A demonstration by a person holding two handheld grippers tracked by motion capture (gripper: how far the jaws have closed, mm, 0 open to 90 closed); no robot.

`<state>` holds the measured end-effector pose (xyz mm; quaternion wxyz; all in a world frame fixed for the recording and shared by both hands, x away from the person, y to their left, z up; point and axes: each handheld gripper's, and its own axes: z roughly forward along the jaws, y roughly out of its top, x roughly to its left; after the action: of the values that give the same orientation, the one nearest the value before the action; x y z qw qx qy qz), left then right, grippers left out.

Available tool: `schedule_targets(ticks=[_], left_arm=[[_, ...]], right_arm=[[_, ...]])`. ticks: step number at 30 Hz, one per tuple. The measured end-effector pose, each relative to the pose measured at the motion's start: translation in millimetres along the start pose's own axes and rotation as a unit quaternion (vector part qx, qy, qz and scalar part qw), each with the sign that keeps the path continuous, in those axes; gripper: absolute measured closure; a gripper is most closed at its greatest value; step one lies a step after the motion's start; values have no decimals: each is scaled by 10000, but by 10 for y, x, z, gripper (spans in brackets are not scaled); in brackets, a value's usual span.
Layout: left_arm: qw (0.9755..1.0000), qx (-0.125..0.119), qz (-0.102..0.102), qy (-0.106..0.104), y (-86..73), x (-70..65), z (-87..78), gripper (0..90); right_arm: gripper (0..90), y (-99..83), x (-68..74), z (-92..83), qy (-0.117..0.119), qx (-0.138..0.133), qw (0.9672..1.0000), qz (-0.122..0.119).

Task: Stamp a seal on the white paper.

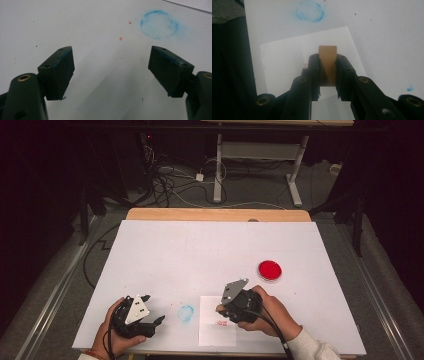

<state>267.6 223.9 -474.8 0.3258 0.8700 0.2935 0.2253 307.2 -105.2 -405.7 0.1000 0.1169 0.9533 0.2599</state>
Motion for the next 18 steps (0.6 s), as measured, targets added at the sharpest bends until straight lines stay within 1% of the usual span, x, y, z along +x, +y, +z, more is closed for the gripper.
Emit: schedule_targets(ticks=[1,3,5,6,7,8,13,14,15,16,17,18], left_arm=[[10000,1,-1,0,-1,1,-1,206],[10000,6,2,-1,-3,2,0,205],[10000,6,7,-2,-4,0,0,206],[10000,-16,52,24,-1,5,2,206],[10000,16,6,4,-3,0,4,205],[10000,17,8,5,-2,0,4,206],[10000,12,17,4,2,-3,5,205],[10000,-10,65,24,5,2,6,205],[10000,-9,72,27,5,2,5,205],[10000,-8,70,28,4,1,5,205],[10000,-6,65,20,4,0,4,206],[10000,12,20,-3,0,-5,2,205]], right_arm=[[767,-13,-18,-32,-61,-45,10000,30],[767,-42,-63,-101,-36,-122,9999,71],[767,-70,-107,-171,-122,-194,9996,155],[767,-84,-122,-196,-148,-224,9995,174],[767,-96,-133,-220,-168,-237,9994,197],[767,-107,-142,-241,-189,-240,9993,230],[767,-149,-166,-292,-208,-263,9991,263],[767,-156,-169,-294,-242,-264,9990,274],[767,-160,-172,-295,-248,-250,9990,286],[767,-166,-177,-295,-241,-251,9990,265],[767,-170,-175,-297,-264,-244,9989,310],[767,-175,-183,-303,-259,-211,9990,291]])
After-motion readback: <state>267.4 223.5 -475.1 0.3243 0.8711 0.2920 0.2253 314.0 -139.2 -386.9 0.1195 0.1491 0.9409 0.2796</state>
